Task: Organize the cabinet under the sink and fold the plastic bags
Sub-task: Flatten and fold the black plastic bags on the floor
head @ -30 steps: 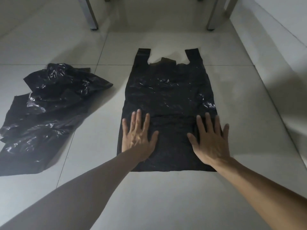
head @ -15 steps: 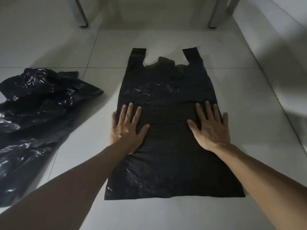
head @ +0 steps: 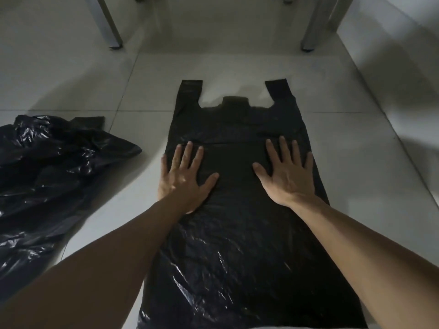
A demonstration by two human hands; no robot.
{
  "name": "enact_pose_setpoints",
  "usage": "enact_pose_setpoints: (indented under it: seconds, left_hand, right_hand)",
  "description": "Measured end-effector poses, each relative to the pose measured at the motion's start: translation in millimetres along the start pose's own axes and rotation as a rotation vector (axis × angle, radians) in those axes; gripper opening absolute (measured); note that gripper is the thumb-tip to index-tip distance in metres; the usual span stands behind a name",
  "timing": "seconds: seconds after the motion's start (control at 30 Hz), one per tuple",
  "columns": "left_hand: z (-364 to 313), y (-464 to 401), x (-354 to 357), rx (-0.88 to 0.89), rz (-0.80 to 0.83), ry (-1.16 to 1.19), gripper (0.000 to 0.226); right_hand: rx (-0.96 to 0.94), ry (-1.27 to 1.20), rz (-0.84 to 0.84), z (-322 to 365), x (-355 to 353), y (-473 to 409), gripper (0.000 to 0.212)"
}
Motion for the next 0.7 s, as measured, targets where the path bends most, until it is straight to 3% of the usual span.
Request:
enact_pose_setpoints:
  seconds: [0.1, 0.23, 0.4, 0.47, 0.6, 0.7]
  left_hand:
    - [-14, -10, -12, 0.026, -0.053, -0.005, 0.077]
    - [-30, -42, -20, 0.318, -0.094, -0.012, 0.070]
    - [21, -67, -6, -0.023, 0.042, -0.061, 0.080]
    - [25, -67, -5, -0.022, 0.028, -0.063, 0.082]
    - [22, -68, -3, -0.020, 0.000, -0.058, 0.083]
    - [25, -68, -2, -0.019, -0.017, -0.044, 0.085]
  right_hand:
    - [-0.003, 0.007, -0.001, 2, 1, 0, 0.080]
    - [0.003, 0.027, -0.002, 0, 2, 0, 0.078]
    - [-0.004, 0.033, 0.035, 0, 0, -1, 0.078]
    - [0.030, 0.023, 0.041, 5, -6, -3, 0.080]
    - [0.009, -0.046, -0.130, 29, -30, -46, 0.077]
    - [-0.061, -0.056, -0.069, 23, -22, -85, 0.074]
Point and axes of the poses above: each hand's wrist, its own y-axis away from the middle knuckle, its own x-axis out of the palm, z = x × y, the point moved 1 cm from there along -y, towards the middle knuckle, and after that the axes turned 6 degrees about -z, right-handed, at the moved point
